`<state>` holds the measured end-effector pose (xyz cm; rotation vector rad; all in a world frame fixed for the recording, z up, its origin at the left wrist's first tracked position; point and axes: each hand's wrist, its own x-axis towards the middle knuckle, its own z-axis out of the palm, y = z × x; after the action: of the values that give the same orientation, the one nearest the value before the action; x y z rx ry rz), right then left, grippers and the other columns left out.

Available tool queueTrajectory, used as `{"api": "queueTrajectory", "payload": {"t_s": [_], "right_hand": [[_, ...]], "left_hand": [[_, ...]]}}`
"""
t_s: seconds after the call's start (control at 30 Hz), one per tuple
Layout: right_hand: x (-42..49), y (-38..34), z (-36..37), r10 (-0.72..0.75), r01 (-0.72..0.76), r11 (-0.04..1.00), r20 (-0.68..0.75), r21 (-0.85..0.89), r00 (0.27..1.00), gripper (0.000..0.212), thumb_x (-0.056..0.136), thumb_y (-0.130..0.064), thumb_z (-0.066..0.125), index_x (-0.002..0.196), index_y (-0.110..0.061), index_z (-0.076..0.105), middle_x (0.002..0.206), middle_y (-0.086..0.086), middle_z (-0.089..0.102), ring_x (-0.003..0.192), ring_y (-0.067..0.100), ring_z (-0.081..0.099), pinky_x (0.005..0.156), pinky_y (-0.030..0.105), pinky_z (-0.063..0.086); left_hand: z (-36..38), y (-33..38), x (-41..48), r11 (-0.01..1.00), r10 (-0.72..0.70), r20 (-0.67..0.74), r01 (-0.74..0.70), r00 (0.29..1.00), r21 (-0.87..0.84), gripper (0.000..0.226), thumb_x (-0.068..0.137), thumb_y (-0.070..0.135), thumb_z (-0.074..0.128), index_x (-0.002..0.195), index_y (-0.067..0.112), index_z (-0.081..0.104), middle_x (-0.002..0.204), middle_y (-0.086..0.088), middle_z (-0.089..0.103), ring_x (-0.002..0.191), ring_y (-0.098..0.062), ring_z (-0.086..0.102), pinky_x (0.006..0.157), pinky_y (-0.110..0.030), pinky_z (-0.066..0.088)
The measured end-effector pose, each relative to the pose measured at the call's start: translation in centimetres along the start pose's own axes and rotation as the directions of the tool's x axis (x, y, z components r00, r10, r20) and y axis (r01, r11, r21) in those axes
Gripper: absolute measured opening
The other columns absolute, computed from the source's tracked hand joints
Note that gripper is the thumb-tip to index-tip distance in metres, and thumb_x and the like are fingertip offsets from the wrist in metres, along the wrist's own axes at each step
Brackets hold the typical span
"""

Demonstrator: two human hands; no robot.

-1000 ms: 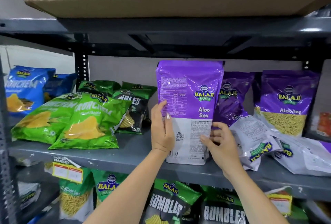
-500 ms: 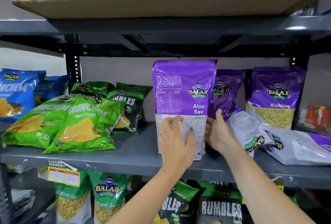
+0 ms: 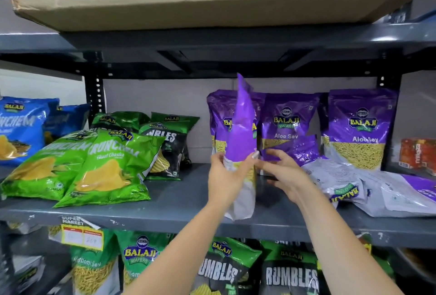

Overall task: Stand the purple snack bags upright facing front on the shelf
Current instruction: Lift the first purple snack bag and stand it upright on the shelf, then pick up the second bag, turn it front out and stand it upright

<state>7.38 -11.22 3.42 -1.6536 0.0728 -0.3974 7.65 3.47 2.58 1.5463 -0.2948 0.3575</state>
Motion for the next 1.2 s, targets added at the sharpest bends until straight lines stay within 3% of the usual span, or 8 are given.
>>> {"api": "queueTrajectory", "payload": {"t_s": [0.13, 0.3, 0.53, 0.67, 0.77, 0.87, 0.97, 1.2], "right_hand": [[0.0, 0.7, 0.5, 0.024, -0.019, 0.999, 0.090, -0.050, 0.996, 0.137, 0.033, -0.049, 0.093, 0.148, -0.030, 0.022, 0.134, -0.005, 0.050, 0.126, 0.017, 0.050, 0.102, 0.036, 0.041], [-0.4, 1.7, 2.8, -0.137, 0.137, 0.991, -0.014, 0.004, 0.990, 0.095, 0.055, -0.008, 0.090, 0.132, -0.020, 0.036, 0.121, 0.006, 0.062, 0.103, 0.013, 0.062, 0.081, 0.021, 0.051], [-1.2, 1.8, 5.4, -0.233, 0.188, 0.953, -0.180, -0.237, 0.956, 0.110, 0.036, -0.052, 0.085, 0.130, -0.028, 0.033, 0.125, 0.003, 0.054, 0.119, 0.023, 0.055, 0.100, 0.044, 0.046], [-2.0, 0.2, 3.4, -0.146, 0.114, 0.962, -0.114, -0.249, 0.983, 0.123, 0.055, -0.050, 0.085, 0.149, -0.018, 0.013, 0.143, 0.004, 0.043, 0.136, 0.023, 0.039, 0.109, 0.037, 0.035], [-2.5, -2.6, -0.8, -0.273, 0.190, 0.934, -0.263, -0.301, 0.925, 0.073, 0.071, -0.050, 0.074, 0.131, -0.018, 0.048, 0.110, -0.002, 0.061, 0.106, 0.018, 0.057, 0.093, 0.032, 0.045], [-0.9, -4.8, -6.8, -0.424, 0.106, 0.814, -0.458, -0.572, 0.781, 0.037, 0.081, -0.042, 0.066, 0.106, -0.014, 0.065, 0.104, 0.006, 0.070, 0.098, 0.025, 0.064, 0.085, 0.034, 0.048], [1.9, -4.4, -12.0, -0.280, -0.169, 0.689, -0.473, -0.705, 0.835, 0.048, 0.084, -0.045, 0.057, 0.113, -0.007, 0.060, 0.120, 0.019, 0.065, 0.111, 0.036, 0.060, 0.093, 0.042, 0.047], [3.2, -1.8, -13.6, 0.062, -0.275, 0.565, -0.292, -0.778, 0.954, 0.077, 0.089, -0.052, 0.051, 0.148, -0.010, 0.027, 0.153, 0.012, 0.037, 0.140, 0.032, 0.036, 0.115, 0.043, 0.026]], "left_hand": [[-2.9, -0.9, 3.4, 0.949, -0.106, 0.335, 0.196, 0.936, -0.248, 0.051, 0.076, 0.032, 0.078, 0.118, 0.009, 0.058, 0.098, -0.001, 0.075, 0.082, -0.010, 0.073, 0.074, -0.024, 0.059], [-5.2, -2.3, 6.9, 0.949, -0.069, 0.413, 0.187, 0.908, -0.253, 0.058, 0.076, 0.039, 0.073, 0.120, 0.004, 0.061, 0.120, -0.013, 0.069, 0.115, -0.029, 0.062, 0.108, -0.045, 0.042], [-5.5, -3.2, 7.3, 0.933, -0.025, 0.357, 0.150, 0.934, -0.326, 0.047, 0.073, 0.040, 0.066, 0.109, 0.011, 0.063, 0.097, 0.001, 0.077, 0.097, -0.018, 0.068, 0.079, -0.027, 0.055], [-4.9, -3.3, 5.2, 0.971, 0.084, -0.144, -0.113, 0.986, -0.208, 0.059, 0.076, 0.057, 0.069, 0.113, 0.012, 0.061, 0.116, -0.002, 0.068, 0.110, -0.021, 0.062, 0.094, -0.045, 0.051], [-3.1, -2.4, -0.8, 0.846, 0.484, -0.500, -0.530, 0.718, 0.057, 0.026, 0.085, 0.033, 0.056, 0.103, 0.015, 0.059, 0.103, 0.012, 0.054, 0.102, -0.018, 0.052, 0.088, -0.046, 0.047], [1.2, -1.1, -5.4, 0.768, 0.634, 0.038, -0.635, 0.772, 0.082, 0.015, 0.082, 0.030, 0.057, 0.096, 0.022, 0.058, 0.097, 0.011, 0.054, 0.096, -0.013, 0.054, 0.087, -0.039, 0.046], [6.2, -0.4, -5.4, 0.806, 0.322, 0.465, -0.496, 0.825, 0.323, 0.058, 0.073, 0.057, 0.063, 0.121, 0.029, 0.046, 0.121, 0.009, 0.053, 0.115, -0.015, 0.050, 0.098, -0.040, 0.044], [12.7, -2.0, -2.1, 0.577, 0.023, 0.672, -0.558, 0.740, 0.596, 0.116, 0.063, 0.071, 0.068, 0.151, 0.026, 0.008, 0.162, -0.003, 0.011, 0.149, -0.027, 0.011, 0.117, -0.055, 0.018]]}}
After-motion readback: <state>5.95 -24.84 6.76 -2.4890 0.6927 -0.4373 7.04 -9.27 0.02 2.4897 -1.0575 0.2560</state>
